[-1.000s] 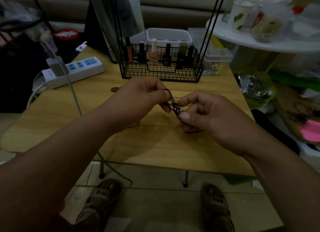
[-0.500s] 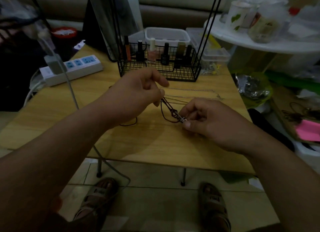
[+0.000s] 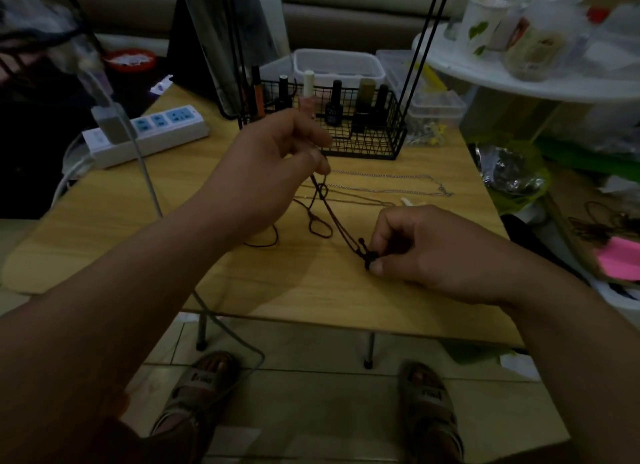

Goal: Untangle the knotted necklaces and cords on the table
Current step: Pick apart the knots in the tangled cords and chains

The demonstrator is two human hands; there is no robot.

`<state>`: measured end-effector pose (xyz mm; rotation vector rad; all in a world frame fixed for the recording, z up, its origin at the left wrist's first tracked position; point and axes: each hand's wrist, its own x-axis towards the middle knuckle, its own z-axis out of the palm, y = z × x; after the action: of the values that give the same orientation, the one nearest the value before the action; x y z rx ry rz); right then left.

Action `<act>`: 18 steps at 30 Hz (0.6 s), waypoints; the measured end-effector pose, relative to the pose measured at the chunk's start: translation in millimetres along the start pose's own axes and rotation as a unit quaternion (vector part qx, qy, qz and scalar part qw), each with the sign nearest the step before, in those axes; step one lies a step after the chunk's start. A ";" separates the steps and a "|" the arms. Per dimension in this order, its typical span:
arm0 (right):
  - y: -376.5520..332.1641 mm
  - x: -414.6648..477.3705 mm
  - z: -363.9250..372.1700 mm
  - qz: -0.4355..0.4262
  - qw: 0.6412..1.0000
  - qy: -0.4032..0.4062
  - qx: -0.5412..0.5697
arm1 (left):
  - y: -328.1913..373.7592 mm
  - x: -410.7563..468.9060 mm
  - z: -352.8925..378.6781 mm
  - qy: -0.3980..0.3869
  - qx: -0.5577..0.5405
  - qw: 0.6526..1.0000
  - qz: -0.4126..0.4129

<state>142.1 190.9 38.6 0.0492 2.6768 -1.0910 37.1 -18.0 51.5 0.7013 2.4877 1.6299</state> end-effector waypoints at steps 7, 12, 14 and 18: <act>-7.1 6.3 2.0 -0.007 0.999 0.034 -0.006 | 8.2 -0.1 -3.6 -0.090 -0.050 0.994 0.039; -15.0 31.9 10.4 -0.060 0.990 0.128 0.011 | 13.5 -0.2 -4.7 -0.128 -0.069 0.988 0.057; -16.4 40.6 13.7 -0.069 0.992 0.103 0.025 | 13.9 -0.4 -5.3 -0.137 -0.065 0.987 0.058; -14.7 40.0 4.5 -0.042 0.986 0.109 0.119 | 9.3 2.9 -12.5 -0.126 -0.025 0.991 0.048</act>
<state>102.5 174.7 35.8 0.1053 2.7410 -1.5077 33.6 -24.3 65.6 0.9668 2.2615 1.5186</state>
